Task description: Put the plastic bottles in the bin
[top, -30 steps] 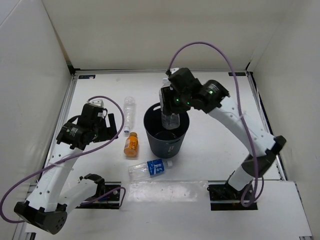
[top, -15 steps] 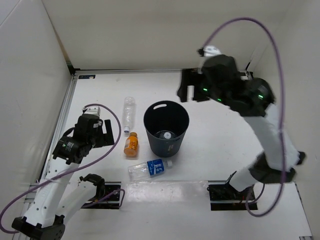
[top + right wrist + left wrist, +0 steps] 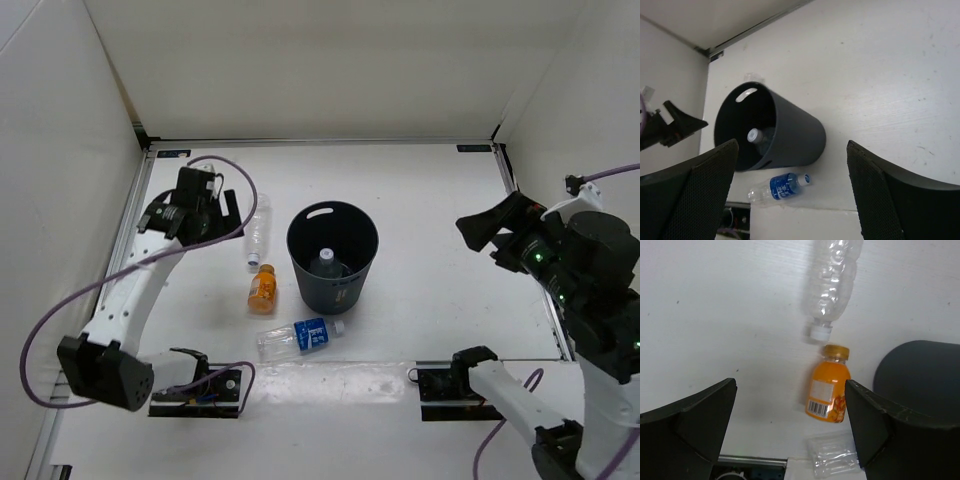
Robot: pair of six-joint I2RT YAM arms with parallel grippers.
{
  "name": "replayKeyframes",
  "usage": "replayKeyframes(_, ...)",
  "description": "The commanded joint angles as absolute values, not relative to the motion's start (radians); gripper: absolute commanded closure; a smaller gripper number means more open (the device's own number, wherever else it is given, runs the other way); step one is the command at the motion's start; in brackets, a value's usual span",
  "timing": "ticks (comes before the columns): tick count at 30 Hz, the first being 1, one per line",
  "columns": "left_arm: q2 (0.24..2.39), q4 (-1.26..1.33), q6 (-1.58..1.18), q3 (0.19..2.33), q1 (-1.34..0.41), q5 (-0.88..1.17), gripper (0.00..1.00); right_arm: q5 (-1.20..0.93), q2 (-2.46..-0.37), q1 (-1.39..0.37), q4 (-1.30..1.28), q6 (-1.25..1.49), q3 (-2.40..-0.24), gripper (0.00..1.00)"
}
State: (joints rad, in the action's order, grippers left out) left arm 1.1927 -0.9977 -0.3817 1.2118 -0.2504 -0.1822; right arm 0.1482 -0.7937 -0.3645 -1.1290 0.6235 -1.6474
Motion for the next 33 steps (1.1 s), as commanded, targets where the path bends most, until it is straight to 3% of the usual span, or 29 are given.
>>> replayKeyframes(1,1.273,-0.925,-0.345,1.292,-0.247,-0.129,0.0,-0.072,-0.802,-0.208,-1.121,0.586,-1.618,0.1)
replayKeyframes(5,1.406,-0.862,-0.295,1.347,-0.271,-0.087,0.0,-0.247,-0.818,-0.013,-1.172,0.477,-1.657,0.1)
replayKeyframes(7,1.506,-0.873,-0.267,1.4,-0.296,-0.09,0.0,-0.276,-0.819,-0.014,-1.184,0.477,-1.661,0.1)
replayKeyframes(11,1.611,-0.887,-0.27,1.436,-0.304,-0.103,0.0,-0.207,-0.815,-0.136,-1.227,0.502,-1.67,0.1)
replayKeyframes(21,1.771,-0.85,-0.347,1.476,-0.299,-0.012,0.0,-0.066,-0.747,-0.219,-1.296,0.534,-1.687,0.1)
replayKeyframes(33,1.928,-0.874,-0.368,1.54,-0.261,-0.028,0.0,0.238,-0.825,-0.429,-1.311,0.508,-1.767,0.1)
